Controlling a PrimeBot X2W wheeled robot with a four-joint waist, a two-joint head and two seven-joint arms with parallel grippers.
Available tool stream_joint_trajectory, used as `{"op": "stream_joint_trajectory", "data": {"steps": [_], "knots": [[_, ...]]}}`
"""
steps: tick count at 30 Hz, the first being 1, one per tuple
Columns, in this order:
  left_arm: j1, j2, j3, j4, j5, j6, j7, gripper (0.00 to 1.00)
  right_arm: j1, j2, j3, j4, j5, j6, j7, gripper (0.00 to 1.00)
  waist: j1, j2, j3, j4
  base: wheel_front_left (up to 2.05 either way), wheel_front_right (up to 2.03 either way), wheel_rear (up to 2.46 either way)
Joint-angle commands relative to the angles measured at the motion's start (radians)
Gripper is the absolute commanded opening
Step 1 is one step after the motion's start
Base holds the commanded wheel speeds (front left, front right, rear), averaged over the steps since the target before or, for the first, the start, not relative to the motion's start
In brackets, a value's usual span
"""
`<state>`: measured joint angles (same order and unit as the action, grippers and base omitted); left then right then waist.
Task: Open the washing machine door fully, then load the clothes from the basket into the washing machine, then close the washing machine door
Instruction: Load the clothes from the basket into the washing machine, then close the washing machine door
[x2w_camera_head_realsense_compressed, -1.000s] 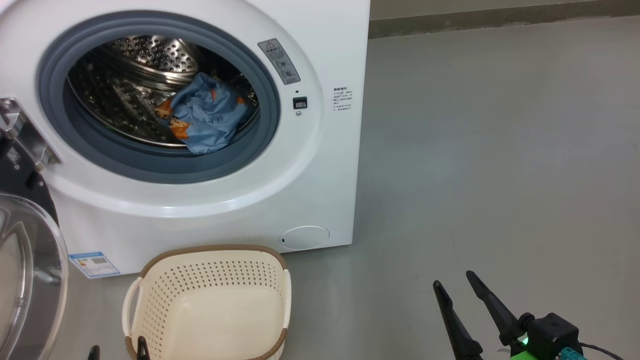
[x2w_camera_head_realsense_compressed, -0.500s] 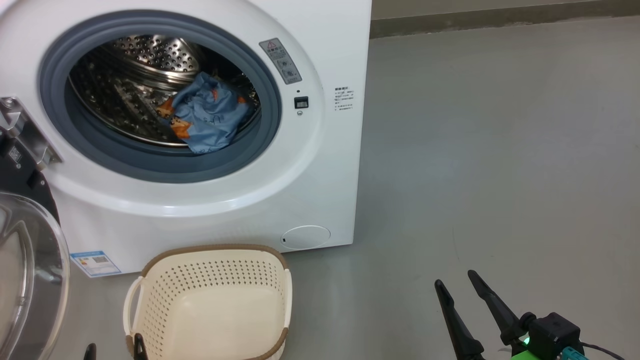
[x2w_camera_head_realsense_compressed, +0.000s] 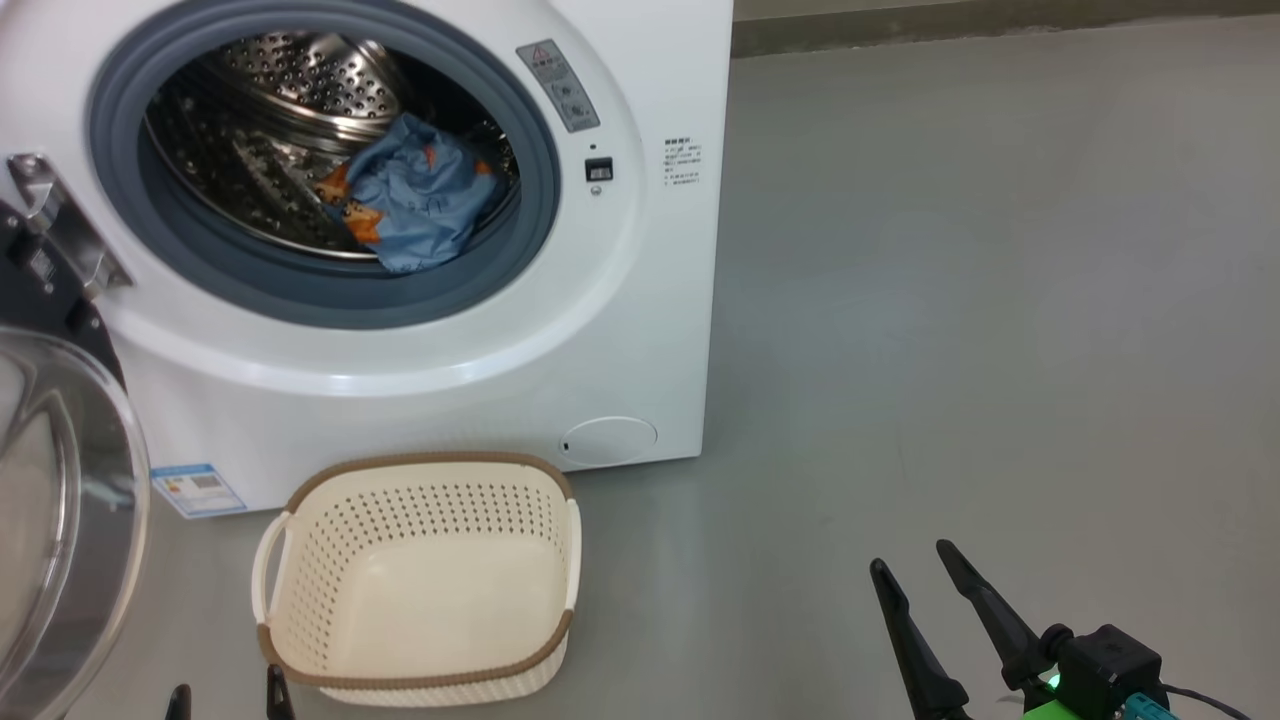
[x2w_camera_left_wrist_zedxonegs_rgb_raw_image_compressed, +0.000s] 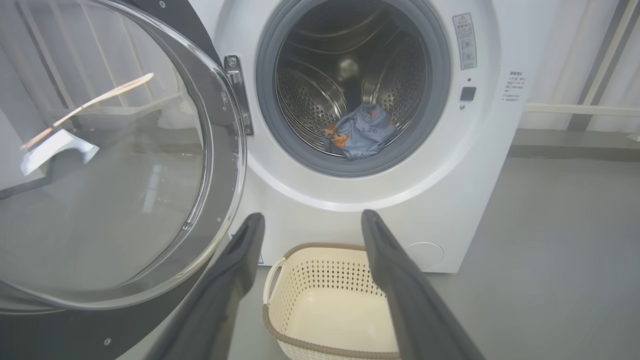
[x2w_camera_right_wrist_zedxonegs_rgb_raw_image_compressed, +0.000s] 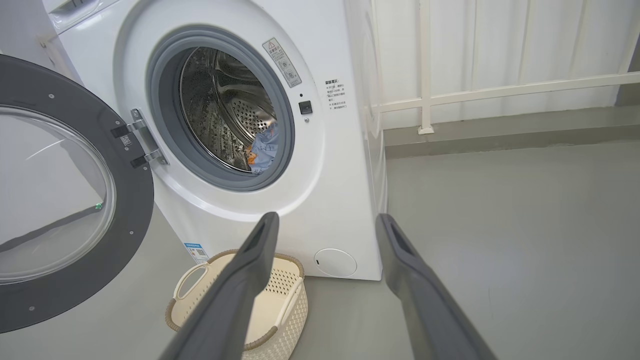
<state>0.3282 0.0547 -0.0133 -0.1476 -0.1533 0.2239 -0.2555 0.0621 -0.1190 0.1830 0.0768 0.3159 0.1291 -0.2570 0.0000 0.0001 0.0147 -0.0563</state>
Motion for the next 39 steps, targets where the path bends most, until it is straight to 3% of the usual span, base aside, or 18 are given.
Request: {"op": "stream_joint_trajectory", "data": {"steps": [1, 39], "knots": [[-0.043, 0.000, 0.034, -0.029, 0.007, -0.002, -0.006, 1.00, -0.014, -0.003, 0.019, -0.029, -0.005, 0.002, -0.005, 1.00, 0.0000, -0.0001, 0.001, 0.001, -1.16, 1.16, 0.00], [-0.030, -0.004, 0.055, -0.020, 0.012, 0.007, -0.006, 1.00, -0.002, -0.007, 0.007, -0.028, -0.020, 0.002, -0.005, 1.00, 0.0000, -0.0001, -0.010, 0.018, -0.11, 0.11, 0.00]]}}
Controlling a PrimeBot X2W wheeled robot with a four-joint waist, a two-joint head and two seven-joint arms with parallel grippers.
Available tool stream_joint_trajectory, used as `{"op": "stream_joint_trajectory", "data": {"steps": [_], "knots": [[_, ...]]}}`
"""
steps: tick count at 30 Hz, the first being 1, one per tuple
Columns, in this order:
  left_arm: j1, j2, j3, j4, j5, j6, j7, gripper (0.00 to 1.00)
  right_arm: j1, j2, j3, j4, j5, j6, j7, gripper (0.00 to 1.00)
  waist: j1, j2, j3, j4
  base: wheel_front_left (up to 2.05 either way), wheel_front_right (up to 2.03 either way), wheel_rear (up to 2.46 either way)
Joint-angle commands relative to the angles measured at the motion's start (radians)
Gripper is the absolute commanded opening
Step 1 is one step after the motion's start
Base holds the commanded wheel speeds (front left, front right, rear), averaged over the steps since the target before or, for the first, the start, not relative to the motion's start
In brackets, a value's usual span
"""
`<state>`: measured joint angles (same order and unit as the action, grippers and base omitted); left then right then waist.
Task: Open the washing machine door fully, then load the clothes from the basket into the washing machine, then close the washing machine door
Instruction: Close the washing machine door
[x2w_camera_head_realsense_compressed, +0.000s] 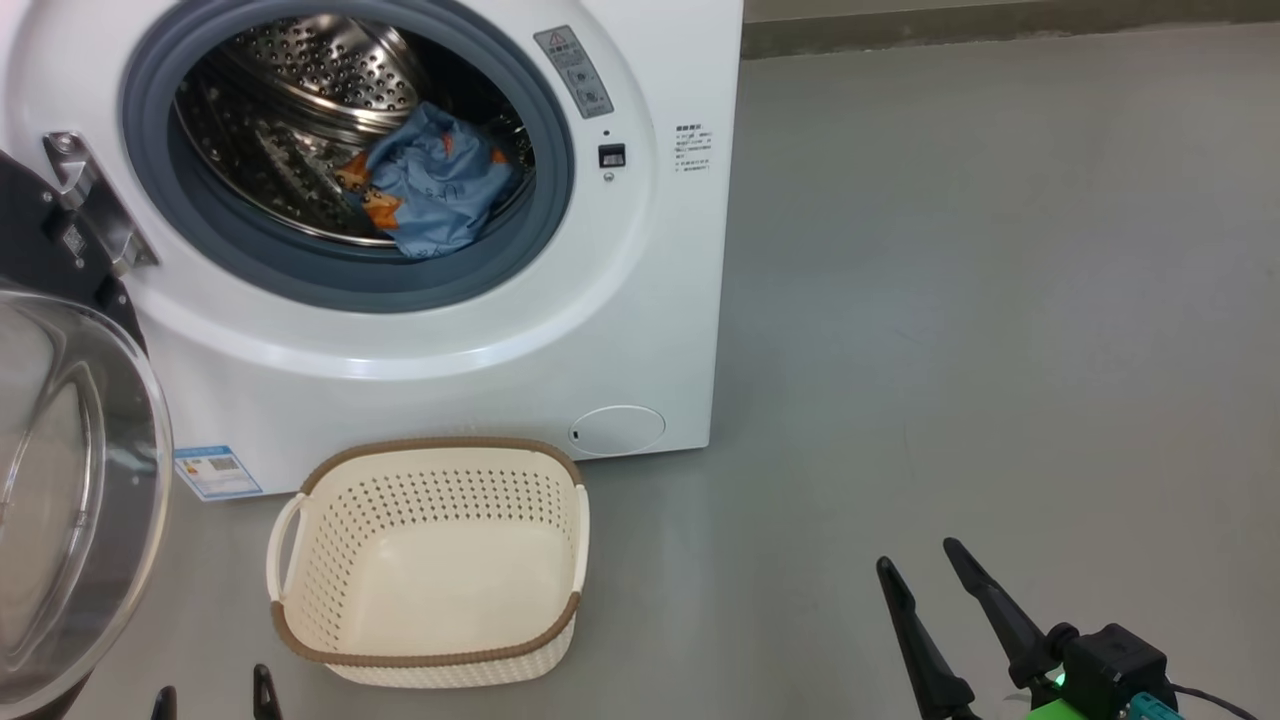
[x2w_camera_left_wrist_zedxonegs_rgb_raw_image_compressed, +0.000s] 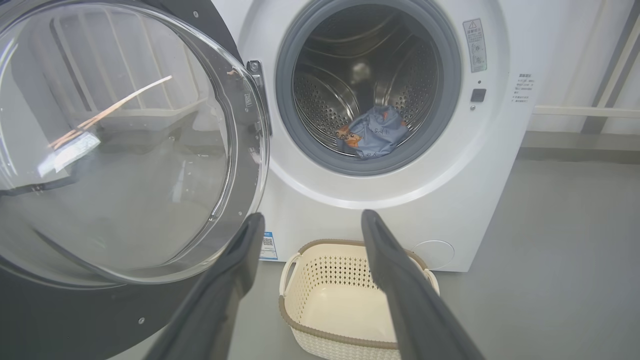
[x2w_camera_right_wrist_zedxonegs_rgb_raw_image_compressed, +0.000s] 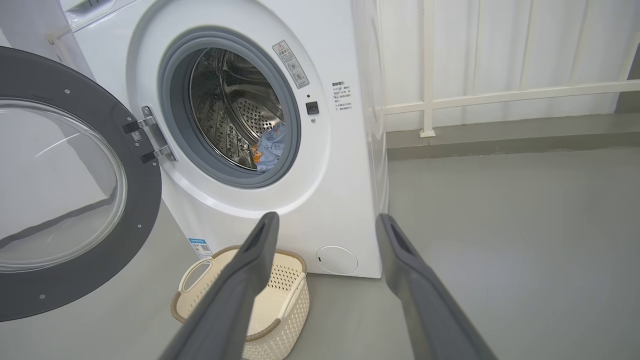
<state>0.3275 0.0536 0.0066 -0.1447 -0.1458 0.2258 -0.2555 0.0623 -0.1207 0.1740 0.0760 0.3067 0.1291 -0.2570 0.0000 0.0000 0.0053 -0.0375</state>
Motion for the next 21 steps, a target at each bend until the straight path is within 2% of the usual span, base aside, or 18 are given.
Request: {"op": "stream_joint_trajectory", "data": {"steps": [1, 5, 9, 21], "knots": [[-0.029, -0.003, 0.034, -0.024, 0.006, 0.002, -0.006, 1.00, -0.001, -0.005, 0.012, -0.028, -0.013, 0.002, -0.005, 1.00, 0.0000, 0.0000, 0.000, -0.002, 0.00, 0.00, 0.00], [-0.031, -0.003, 0.030, -0.027, 0.011, -0.007, -0.006, 1.00, 0.001, -0.001, -0.002, -0.031, -0.022, 0.002, -0.005, 1.00, 0.0000, 0.0000, 0.002, -0.007, 0.00, 0.00, 0.00], [-0.041, 0.004, 0.013, -0.037, 0.033, -0.036, -0.006, 1.00, 0.001, 0.006, -0.016, -0.035, -0.031, 0.002, -0.005, 1.00, 0.0000, 0.0000, 0.009, -0.008, 0.00, 0.00, 0.00], [-0.070, 0.003, 0.024, -0.033, 0.043, -0.043, -0.006, 1.00, -0.010, 0.008, -0.031, -0.043, -0.039, 0.002, -0.005, 1.00, 0.0000, 0.0000, 0.026, 0.043, 0.00, 0.00, 0.00]]}}
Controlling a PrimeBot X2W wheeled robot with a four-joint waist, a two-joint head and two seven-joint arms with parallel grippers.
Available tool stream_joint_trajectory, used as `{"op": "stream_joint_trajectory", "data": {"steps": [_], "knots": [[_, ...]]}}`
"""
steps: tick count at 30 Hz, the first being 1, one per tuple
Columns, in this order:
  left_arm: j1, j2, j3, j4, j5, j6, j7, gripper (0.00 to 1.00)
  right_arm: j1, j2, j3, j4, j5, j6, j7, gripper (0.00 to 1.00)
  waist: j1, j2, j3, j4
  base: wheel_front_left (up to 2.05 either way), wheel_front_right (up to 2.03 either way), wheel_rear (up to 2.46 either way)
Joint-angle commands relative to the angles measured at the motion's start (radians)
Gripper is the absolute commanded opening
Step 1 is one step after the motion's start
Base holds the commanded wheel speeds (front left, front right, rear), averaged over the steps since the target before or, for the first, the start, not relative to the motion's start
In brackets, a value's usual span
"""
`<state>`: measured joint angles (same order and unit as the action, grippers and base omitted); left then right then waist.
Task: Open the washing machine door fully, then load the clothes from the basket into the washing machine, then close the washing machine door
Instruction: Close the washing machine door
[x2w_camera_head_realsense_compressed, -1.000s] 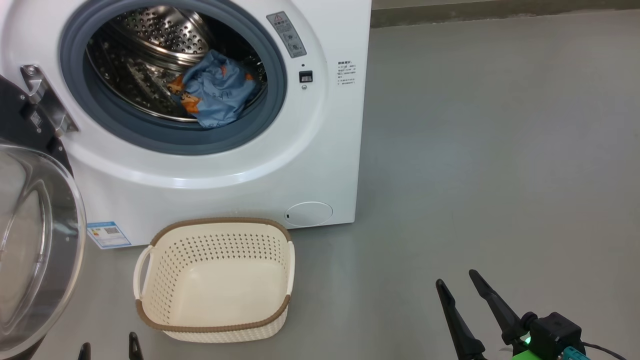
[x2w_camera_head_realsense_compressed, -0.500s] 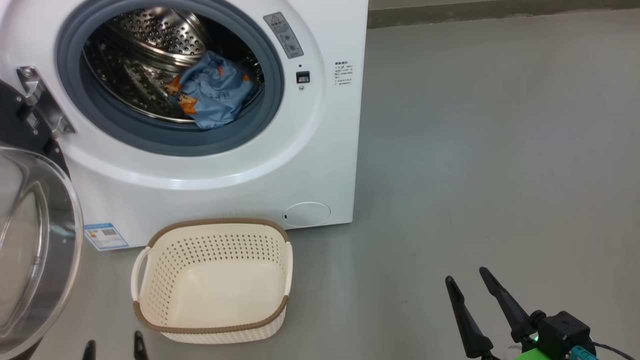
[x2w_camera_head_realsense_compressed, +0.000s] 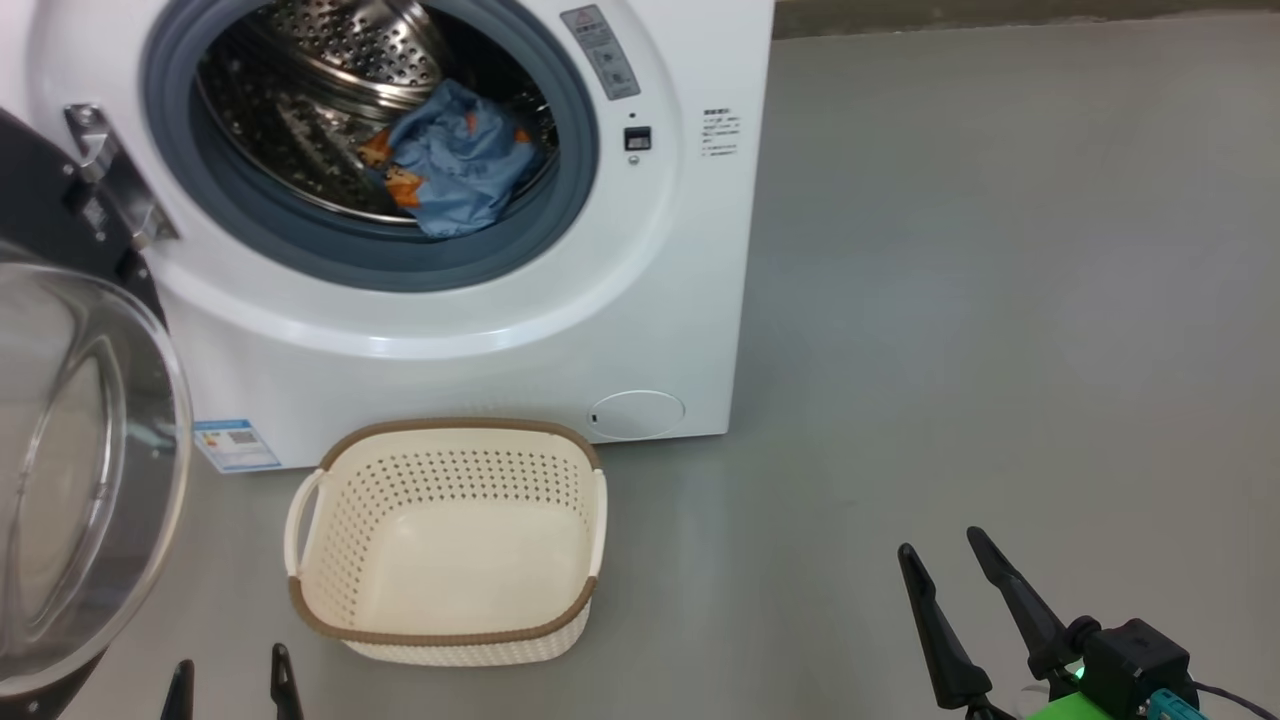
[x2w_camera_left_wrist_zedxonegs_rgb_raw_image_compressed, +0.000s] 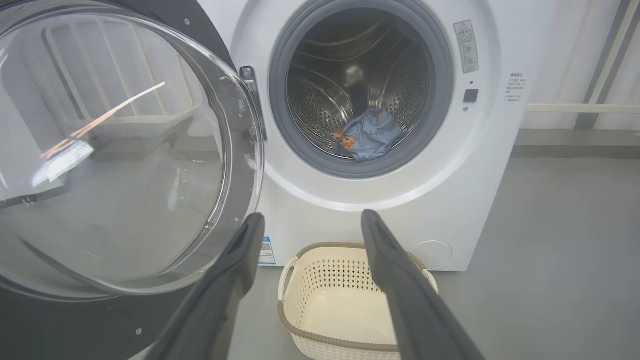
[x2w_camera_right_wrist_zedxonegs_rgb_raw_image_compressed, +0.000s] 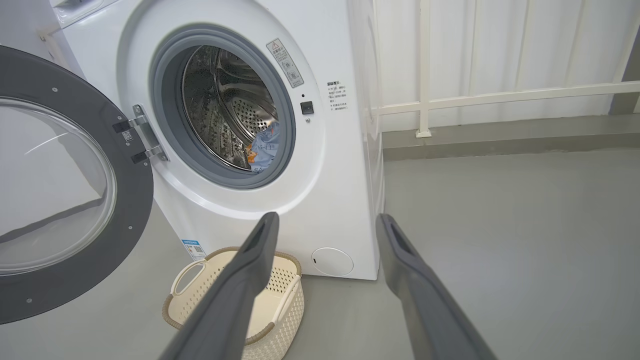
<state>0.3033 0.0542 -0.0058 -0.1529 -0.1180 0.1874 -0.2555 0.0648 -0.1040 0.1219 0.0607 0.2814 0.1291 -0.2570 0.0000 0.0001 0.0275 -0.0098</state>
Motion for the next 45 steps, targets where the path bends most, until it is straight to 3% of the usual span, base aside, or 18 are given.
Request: {"op": "stream_joint_trajectory", "data": {"steps": [1, 24, 45], "knots": [[-0.049, 0.005, 0.039, -0.025, 0.016, -0.007, -0.006, 1.00, -0.015, -0.009, 0.022, -0.029, -0.013, 0.002, -0.005, 1.00, 0.0000, -0.0001, 0.006, 0.023, 0.00, 0.00, 0.00], [-0.060, 0.002, 0.079, -0.014, -0.009, 0.014, -0.006, 1.00, -0.079, -0.039, 0.062, -0.032, -0.018, 0.002, -0.005, 1.00, 0.0000, -0.0001, 0.019, 0.254, 0.00, 0.00, 0.00], [-0.051, -0.002, 0.080, -0.009, -0.031, 0.016, -0.006, 1.00, -0.089, -0.041, 0.090, -0.017, -0.018, 0.002, -0.005, 1.00, 0.0000, -0.0001, 0.012, 0.404, 0.00, 0.00, 0.00]]}}
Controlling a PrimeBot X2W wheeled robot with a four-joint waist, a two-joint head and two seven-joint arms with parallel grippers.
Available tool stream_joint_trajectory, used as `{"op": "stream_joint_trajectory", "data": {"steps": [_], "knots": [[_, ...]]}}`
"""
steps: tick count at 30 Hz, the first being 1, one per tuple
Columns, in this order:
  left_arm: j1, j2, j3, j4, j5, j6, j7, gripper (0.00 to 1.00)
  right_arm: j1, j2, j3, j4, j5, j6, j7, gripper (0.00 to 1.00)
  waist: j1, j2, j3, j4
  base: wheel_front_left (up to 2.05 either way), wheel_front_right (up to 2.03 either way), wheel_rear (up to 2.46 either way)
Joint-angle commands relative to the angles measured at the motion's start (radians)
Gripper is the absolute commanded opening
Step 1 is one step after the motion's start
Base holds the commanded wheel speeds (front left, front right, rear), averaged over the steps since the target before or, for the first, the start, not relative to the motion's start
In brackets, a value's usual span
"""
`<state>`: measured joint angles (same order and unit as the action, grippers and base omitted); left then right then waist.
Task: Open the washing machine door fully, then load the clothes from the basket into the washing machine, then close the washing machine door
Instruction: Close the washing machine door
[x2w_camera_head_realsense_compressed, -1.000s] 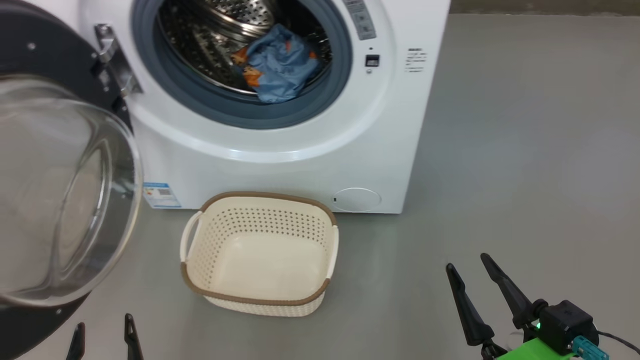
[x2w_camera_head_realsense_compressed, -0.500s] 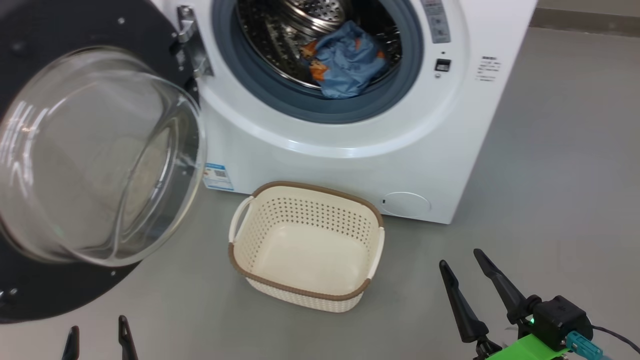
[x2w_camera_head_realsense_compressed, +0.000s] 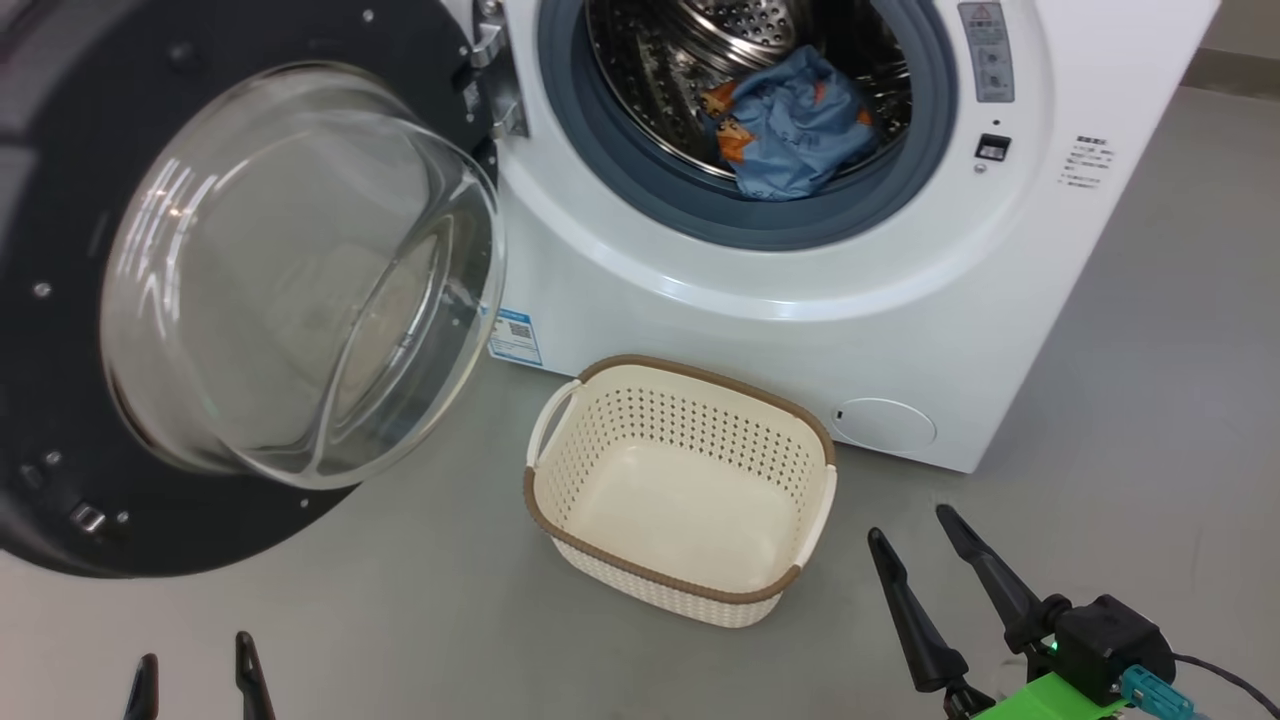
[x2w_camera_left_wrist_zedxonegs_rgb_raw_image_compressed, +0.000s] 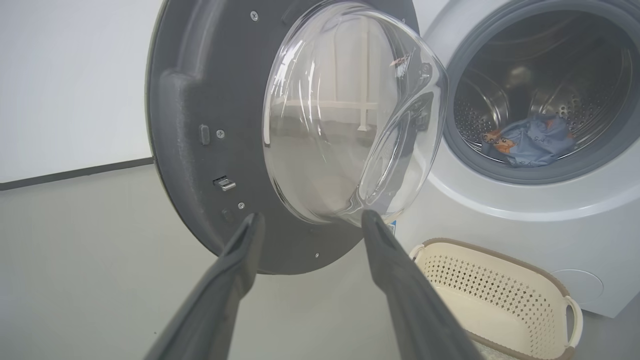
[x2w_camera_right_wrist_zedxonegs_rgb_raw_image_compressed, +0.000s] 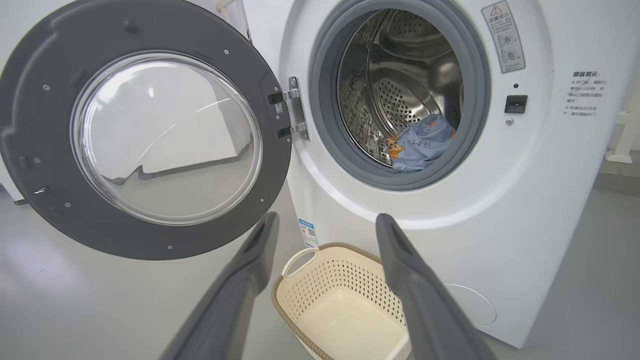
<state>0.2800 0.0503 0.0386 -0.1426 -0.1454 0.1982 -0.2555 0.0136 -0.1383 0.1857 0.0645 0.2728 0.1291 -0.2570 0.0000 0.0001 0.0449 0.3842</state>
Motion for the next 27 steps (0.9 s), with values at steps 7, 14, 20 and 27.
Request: {"op": "stream_joint_trajectory", "data": {"steps": [7, 14, 20, 27], "knots": [[-0.015, 0.001, 0.037, -0.016, -0.006, 0.003, -0.006, 1.00, -0.031, -0.003, 0.036, -0.011, -0.009, 0.002, -0.005, 1.00, 0.0000, -0.0001, -0.028, 0.044, 0.00, 0.00, 0.00], [-0.001, 0.001, 0.043, -0.012, -0.011, -0.003, -0.006, 1.00, -0.026, 0.004, 0.047, -0.003, -0.010, 0.002, -0.005, 1.00, 0.0000, -0.0001, -0.041, 0.063, 0.00, 0.00, 0.00], [0.004, 0.000, 0.041, -0.010, -0.011, -0.003, -0.006, 1.00, -0.023, 0.004, 0.052, -0.001, -0.009, 0.002, -0.005, 1.00, 0.0000, -0.0001, -0.044, 0.069, 0.00, 0.00, 0.00], [0.007, 0.000, 0.038, -0.009, -0.013, -0.001, -0.006, 1.00, -0.022, 0.003, 0.056, 0.001, -0.007, 0.002, -0.005, 1.00, 0.0000, -0.0001, -0.043, 0.069, 0.00, 0.00, 0.00]]}}
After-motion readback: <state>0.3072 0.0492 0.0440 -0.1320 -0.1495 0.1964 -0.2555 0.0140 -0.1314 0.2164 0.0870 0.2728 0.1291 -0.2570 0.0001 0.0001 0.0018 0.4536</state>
